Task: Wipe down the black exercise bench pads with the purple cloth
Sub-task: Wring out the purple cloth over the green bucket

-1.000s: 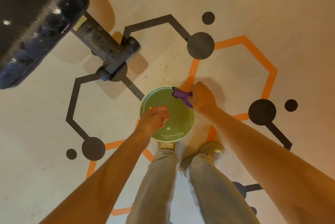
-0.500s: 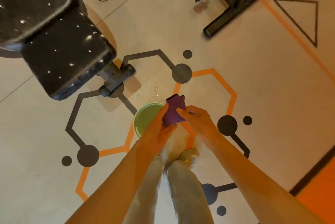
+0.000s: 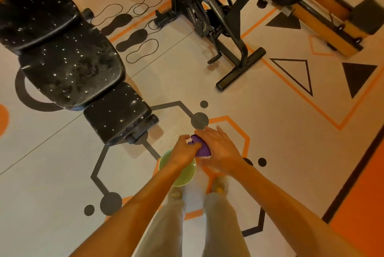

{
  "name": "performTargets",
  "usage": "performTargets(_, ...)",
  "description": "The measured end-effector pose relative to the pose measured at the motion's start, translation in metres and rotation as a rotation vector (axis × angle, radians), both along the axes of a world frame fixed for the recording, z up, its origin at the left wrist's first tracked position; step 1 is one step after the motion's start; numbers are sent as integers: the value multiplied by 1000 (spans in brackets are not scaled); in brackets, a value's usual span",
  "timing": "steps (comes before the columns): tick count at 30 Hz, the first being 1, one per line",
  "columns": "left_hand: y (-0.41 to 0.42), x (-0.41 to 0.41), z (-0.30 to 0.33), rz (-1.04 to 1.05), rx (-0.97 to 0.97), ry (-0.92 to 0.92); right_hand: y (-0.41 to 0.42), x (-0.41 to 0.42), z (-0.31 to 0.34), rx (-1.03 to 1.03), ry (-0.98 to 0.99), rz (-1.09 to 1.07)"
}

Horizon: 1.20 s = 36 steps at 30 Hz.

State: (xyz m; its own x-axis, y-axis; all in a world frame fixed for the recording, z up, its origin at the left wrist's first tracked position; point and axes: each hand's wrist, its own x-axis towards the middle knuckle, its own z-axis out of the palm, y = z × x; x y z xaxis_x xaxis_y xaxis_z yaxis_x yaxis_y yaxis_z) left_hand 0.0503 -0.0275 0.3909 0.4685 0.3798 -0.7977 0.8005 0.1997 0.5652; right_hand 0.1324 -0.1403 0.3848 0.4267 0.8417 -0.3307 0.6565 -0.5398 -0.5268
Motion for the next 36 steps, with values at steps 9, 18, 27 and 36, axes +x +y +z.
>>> performTargets(9, -13, 57, 37, 234, -191, -39, -23, 59, 39, 132, 201, -215)
performTargets(18, -47, 123, 33, 262, -136, -24, -81, 185, 48, -145, 337, -129)
performTargets(27, -58, 20, -34, 398, -29, 217, -121, 282, 13, -567, 214, -211)
performTargets(36, 7, -4, -85, 640, -187, 268, 6, 345, 12, -531, 286, -239)
